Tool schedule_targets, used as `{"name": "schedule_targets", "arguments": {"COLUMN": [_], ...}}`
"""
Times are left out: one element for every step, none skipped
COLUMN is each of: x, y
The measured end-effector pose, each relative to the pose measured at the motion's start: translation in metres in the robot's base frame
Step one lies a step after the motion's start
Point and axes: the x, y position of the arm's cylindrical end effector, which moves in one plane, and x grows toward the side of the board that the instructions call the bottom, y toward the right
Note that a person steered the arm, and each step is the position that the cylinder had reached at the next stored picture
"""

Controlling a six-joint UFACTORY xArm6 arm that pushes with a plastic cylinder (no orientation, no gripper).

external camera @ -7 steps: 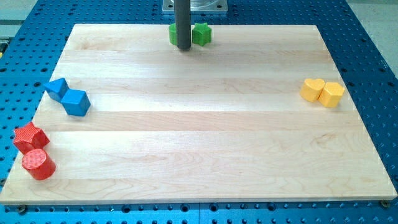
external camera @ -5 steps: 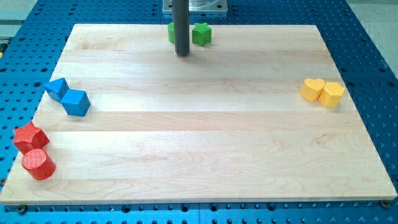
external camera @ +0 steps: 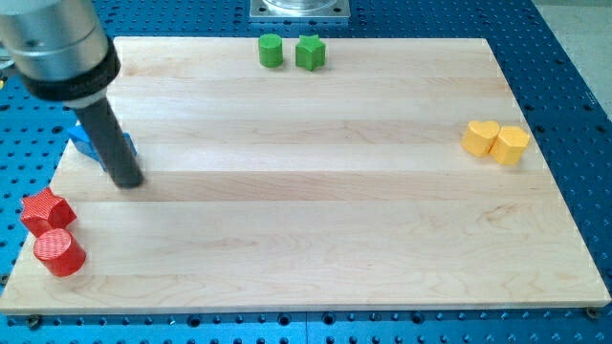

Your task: Place the blue cube to the left of the green circle

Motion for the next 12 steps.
{"name": "schedule_targets", "arguments": {"x": [-0.009, -0.006, -0.035, -0.07, -0.102, -0.073, -0.104, -0.135, -0.117, -0.108, -0.154, -0.172], "y": [-0.001, -0.027, -0.052, -0.04, 0.007, 0.025, 0.084, 0.111, 0.068, 0.025, 0.07, 0.097]}}
